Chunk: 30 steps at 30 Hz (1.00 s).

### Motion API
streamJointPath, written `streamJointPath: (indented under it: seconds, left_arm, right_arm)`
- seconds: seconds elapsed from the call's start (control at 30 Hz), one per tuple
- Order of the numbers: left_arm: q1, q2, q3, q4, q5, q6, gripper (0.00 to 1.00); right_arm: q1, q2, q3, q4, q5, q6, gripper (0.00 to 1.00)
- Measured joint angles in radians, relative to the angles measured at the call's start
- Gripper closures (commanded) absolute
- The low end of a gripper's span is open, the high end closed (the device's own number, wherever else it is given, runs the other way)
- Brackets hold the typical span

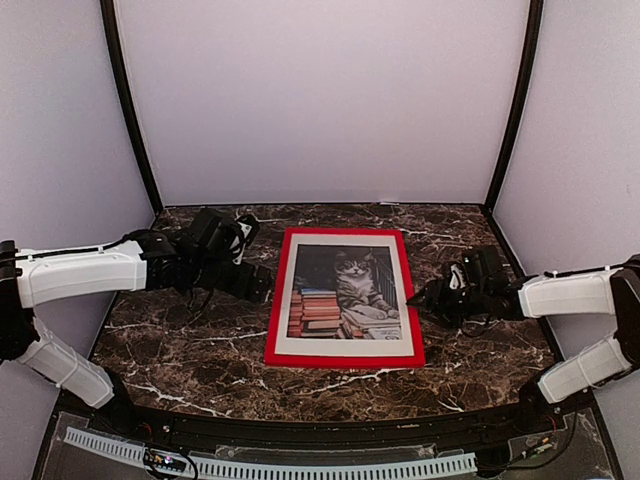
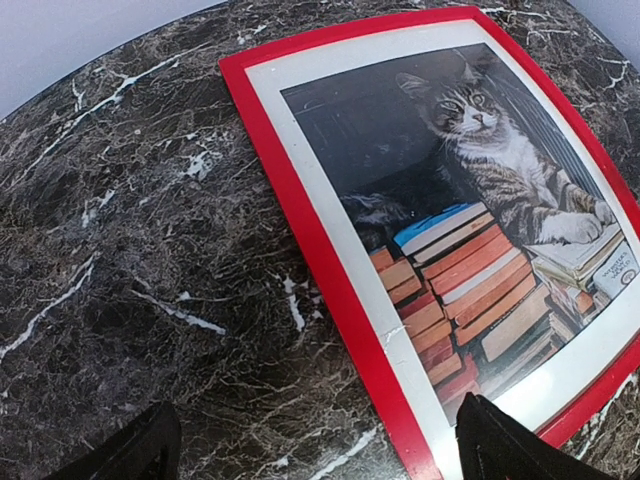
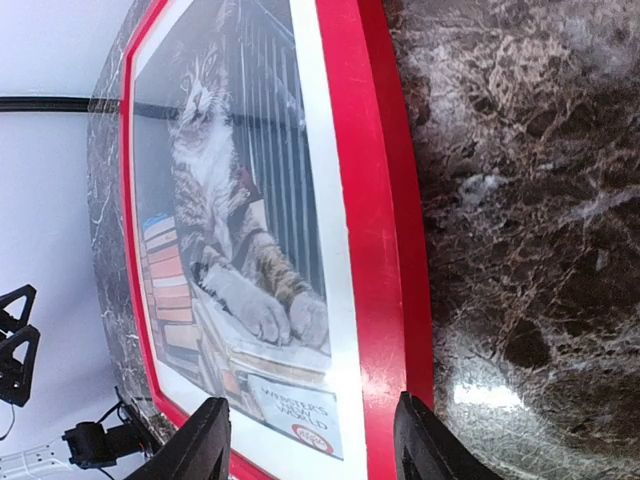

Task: Put the photo into the frame
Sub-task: Place the photo frame at the center of the board, then reset both arms

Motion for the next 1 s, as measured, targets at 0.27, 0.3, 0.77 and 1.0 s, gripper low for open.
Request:
streamJointPath:
  seconds: [0.27,0.3,0.77,1.0]
  left_arm:
    - [0.053,-0.064,-0.019,-0.003,-0.002,-0.003,0.01]
    - [0.064,-0.076,-0.026,-0.005,-0.002,-0.003,0.01]
    - [0.266,-0.271,-0.129,0.019,0.04,-0.02,0.01]
    - [0.294,-0.37,-0.131,0.033,0.004,0.003,0.01]
  right_arm:
    - [-0.008,-0.003,0.149,-0.177,0.122,-0.154,0.31]
    - [-0.008,-0.006,0.172,-0.205,0.146,-0.18,0.29]
    - [-0.01,-0.043,0.455,-0.514,0.423,-0.55,0.01]
    - [-0.01,-0.117,0.466,-0.542,0.501,-0.628,0.01]
